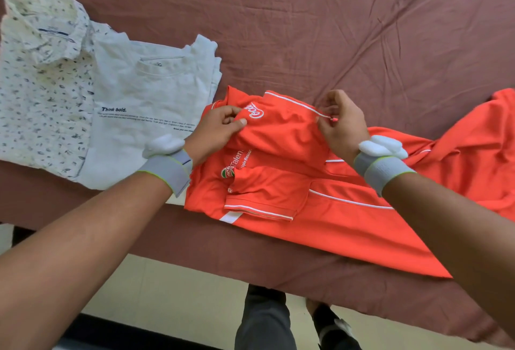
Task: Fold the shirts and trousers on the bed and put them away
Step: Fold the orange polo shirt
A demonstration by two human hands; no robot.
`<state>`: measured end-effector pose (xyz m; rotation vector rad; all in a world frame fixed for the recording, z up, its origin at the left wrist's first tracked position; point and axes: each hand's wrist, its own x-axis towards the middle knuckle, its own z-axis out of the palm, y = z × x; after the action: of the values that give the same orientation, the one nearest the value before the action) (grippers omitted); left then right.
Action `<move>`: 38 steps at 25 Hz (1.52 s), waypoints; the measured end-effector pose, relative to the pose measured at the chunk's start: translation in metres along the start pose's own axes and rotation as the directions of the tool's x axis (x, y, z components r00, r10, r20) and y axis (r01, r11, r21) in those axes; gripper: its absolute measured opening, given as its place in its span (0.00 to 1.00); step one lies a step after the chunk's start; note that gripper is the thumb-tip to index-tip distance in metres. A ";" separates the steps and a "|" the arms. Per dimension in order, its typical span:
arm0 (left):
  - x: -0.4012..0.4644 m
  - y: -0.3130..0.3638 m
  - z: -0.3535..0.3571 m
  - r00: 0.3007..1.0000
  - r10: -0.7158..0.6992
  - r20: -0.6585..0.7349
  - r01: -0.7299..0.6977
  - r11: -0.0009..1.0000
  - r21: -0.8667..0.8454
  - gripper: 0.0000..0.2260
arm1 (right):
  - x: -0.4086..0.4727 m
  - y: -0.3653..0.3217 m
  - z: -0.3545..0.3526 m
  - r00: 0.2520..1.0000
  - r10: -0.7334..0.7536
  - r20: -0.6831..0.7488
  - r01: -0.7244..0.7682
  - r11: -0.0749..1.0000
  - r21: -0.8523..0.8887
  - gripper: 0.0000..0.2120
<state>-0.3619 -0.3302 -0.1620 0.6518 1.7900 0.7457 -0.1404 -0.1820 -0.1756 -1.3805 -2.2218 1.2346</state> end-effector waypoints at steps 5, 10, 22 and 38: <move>0.011 0.005 0.008 0.993 -0.105 -0.052 0.117 0.915 0.386 0.19 | -0.007 0.018 -0.018 0.987 0.109 0.118 -0.103 0.993 -0.050 0.26; -0.003 0.038 0.040 0.853 0.517 -0.070 -0.378 0.706 0.599 0.21 | -0.023 0.046 -0.084 0.951 0.028 0.309 0.164 0.801 -0.576 0.31; 0.025 0.113 0.303 0.870 0.327 0.370 -0.493 0.604 0.626 0.23 | -0.055 0.136 -0.227 0.970 0.006 0.242 0.218 0.418 -0.882 0.16; 0.009 0.102 0.304 0.656 0.490 0.574 -0.744 0.297 0.598 0.16 | -0.099 0.133 -0.238 0.884 0.426 0.194 -0.028 0.462 -0.886 0.14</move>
<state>-0.0683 -0.2008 -0.1716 2.1044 1.4802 0.2065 0.1339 -0.1128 -0.1110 -1.9458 -3.2958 0.3351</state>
